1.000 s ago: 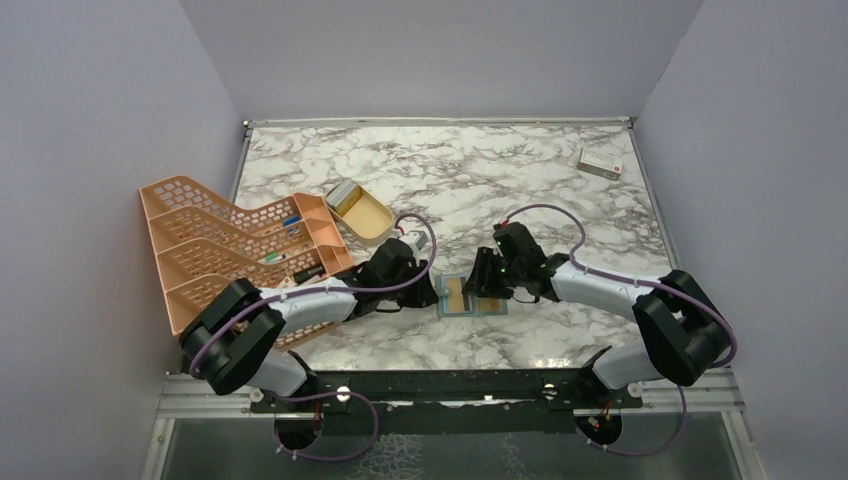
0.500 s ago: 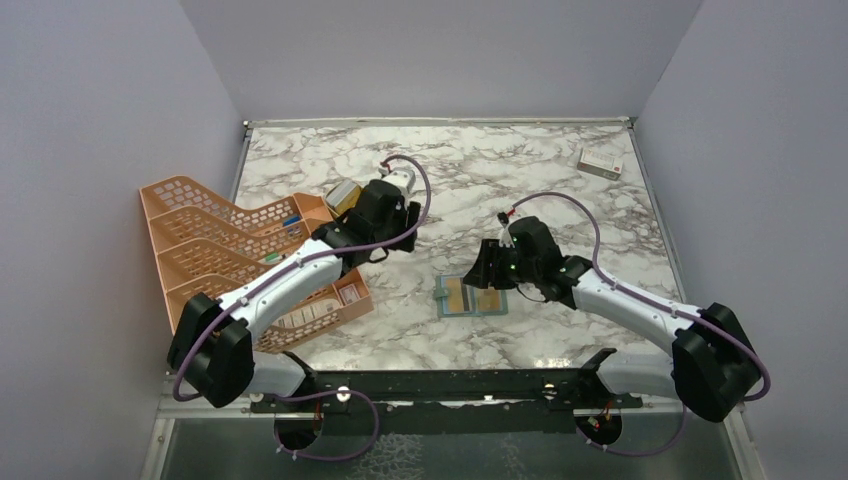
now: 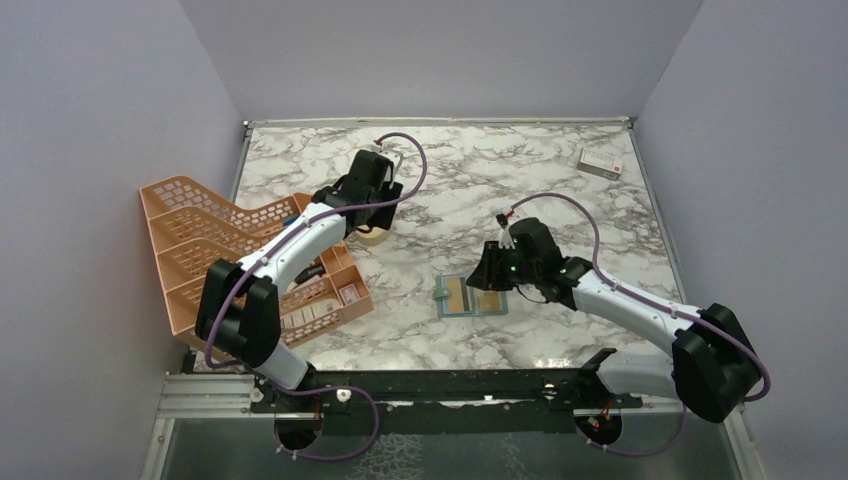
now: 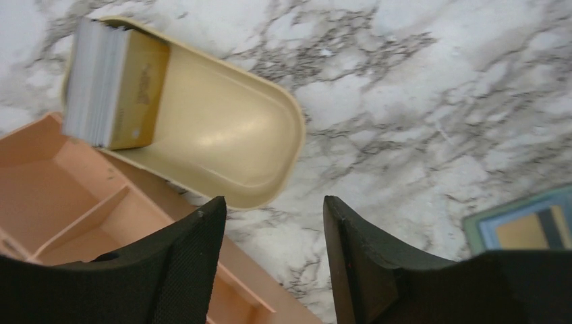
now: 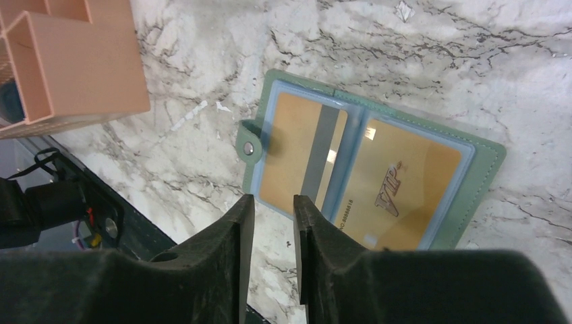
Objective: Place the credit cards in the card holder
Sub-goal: Insert the credit card into the card holder, then turn over the card slot in the card holder.
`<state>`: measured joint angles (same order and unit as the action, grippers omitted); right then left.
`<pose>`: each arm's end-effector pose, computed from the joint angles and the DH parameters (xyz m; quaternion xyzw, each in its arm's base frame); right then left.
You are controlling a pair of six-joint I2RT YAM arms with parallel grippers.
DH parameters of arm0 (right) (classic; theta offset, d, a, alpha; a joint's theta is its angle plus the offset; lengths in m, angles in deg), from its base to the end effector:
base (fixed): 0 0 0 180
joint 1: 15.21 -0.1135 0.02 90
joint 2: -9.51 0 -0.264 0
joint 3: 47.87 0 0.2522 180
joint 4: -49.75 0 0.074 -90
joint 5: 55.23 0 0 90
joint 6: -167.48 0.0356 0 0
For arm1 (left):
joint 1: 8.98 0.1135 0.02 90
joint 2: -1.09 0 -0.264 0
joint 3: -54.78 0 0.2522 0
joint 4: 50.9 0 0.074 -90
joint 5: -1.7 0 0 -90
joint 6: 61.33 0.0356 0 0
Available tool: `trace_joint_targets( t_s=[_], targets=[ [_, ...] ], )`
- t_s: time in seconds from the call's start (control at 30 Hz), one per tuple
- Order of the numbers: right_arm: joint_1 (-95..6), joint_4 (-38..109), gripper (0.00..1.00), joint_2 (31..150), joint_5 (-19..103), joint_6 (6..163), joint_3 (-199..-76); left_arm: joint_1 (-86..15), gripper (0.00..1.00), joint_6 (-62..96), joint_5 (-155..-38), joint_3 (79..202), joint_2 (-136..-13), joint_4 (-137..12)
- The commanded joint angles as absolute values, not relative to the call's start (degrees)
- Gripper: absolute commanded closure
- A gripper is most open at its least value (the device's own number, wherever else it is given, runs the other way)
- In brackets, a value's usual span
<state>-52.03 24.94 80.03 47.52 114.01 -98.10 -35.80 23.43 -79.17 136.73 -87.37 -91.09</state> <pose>0.1916 0.1533 0.1979 -0.0447 0.9184 0.3090 0.2431 0.3045 -0.1476 0.2694 0.1446 0.9156 -0.0305 0.3739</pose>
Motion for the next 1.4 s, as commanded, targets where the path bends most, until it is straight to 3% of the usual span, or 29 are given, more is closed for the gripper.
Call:
trace_joint_targets(
  t_s=[0.0, 0.13, 0.3, 0.53, 0.67, 0.87, 1.23, 1.37],
  targets=[
    [-52.69, 27.91, 0.75, 84.27, 49.36, 115.25, -97.96, -35.95, 0.47, 16.01, -99.11, 136.35, -84.23, -89.56],
    [-52.91, 28.39, 0.76, 88.18, 48.78, 115.41, -98.89, -38.45, 0.52, 6.29, -111.05, 128.52, -81.79, -80.75],
    [-53.00, 27.39, 0.77, 91.67, 46.13, 114.77, -99.32, -46.69, 0.55, -0.68, -111.56, 121.99, -81.28, -74.18],
    [-52.99, 28.53, 0.86, 94.81, 44.63, 114.92, -97.42, -53.09, 0.63, -12.53, -109.00, 111.33, -80.65, -58.39],
    [-53.09, 28.79, 0.95, 95.35, 42.91, 115.09, -95.79, -53.89, 0.58, -17.21, -107.82, 105.68, -81.11, -51.42],
    [-53.09, 30.60, 0.99, 96.59, 43.20, 115.44, -94.05, -54.57, 0.49, -18.63, -107.55, 103.46, -82.30, -48.19],
    [-53.09, 33.01, 0.98, 96.49, 47.01, 116.48, -93.71, -54.68, 0.44, -18.74, -103.86, 102.67, -84.65, -47.41],
    [-53.09, 33.62, 0.83, 92.67, 49.64, 117.23, -94.06, -54.68, 0.44, -18.62, -102.24, 102.30, -84.82, -47.72]
  ],
)
